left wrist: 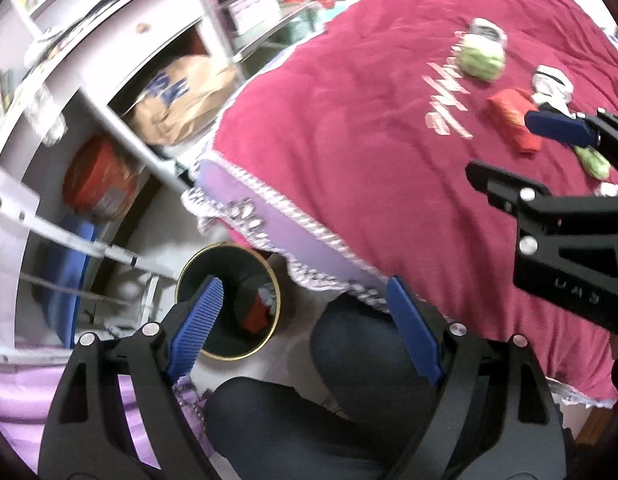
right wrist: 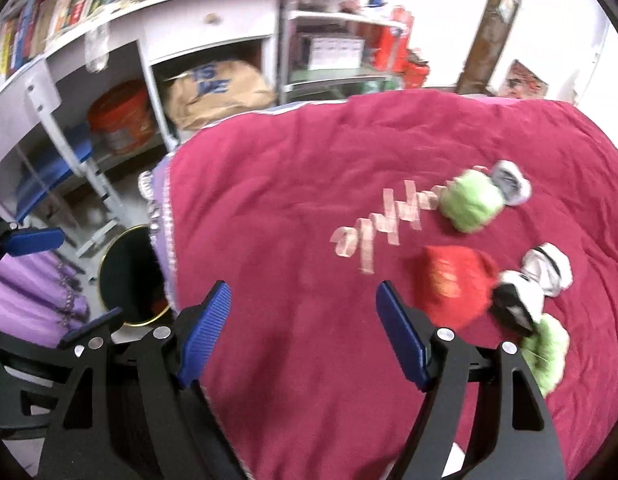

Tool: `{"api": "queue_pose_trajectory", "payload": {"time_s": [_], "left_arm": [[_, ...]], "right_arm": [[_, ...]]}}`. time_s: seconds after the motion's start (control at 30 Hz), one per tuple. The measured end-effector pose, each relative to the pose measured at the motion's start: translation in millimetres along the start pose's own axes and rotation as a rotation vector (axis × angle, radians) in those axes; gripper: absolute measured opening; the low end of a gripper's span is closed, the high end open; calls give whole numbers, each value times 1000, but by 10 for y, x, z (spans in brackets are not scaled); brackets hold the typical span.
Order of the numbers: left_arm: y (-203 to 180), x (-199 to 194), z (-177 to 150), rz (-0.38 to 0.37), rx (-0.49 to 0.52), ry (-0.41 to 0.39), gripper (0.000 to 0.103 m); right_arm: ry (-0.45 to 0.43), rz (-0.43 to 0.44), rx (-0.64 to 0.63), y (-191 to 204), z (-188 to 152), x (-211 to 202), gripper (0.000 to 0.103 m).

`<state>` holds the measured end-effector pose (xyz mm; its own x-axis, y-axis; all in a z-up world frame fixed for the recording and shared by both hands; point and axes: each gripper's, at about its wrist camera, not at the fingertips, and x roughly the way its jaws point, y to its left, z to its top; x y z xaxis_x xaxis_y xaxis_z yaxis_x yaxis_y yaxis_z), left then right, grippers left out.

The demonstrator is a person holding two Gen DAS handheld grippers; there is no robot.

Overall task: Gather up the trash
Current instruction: 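Move both tools back over the crumpled paper balls on the bedspread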

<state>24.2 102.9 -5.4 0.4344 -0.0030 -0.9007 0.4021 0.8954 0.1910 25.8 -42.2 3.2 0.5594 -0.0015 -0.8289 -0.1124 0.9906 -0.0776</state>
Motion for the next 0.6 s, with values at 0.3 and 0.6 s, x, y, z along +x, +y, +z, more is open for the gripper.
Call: {"api": "queue_pose_trajectory", "payload": {"time_s": [0.3, 0.6], "left_arm": [[-655, -256, 74, -46, 158, -58, 82], [-1173, -418, 88, -87, 258, -90, 84]], "right_arm": [[-27, -91, 102, -565, -289, -340, 72], [-18, -151, 176, -942, -615, -525, 72]]}}
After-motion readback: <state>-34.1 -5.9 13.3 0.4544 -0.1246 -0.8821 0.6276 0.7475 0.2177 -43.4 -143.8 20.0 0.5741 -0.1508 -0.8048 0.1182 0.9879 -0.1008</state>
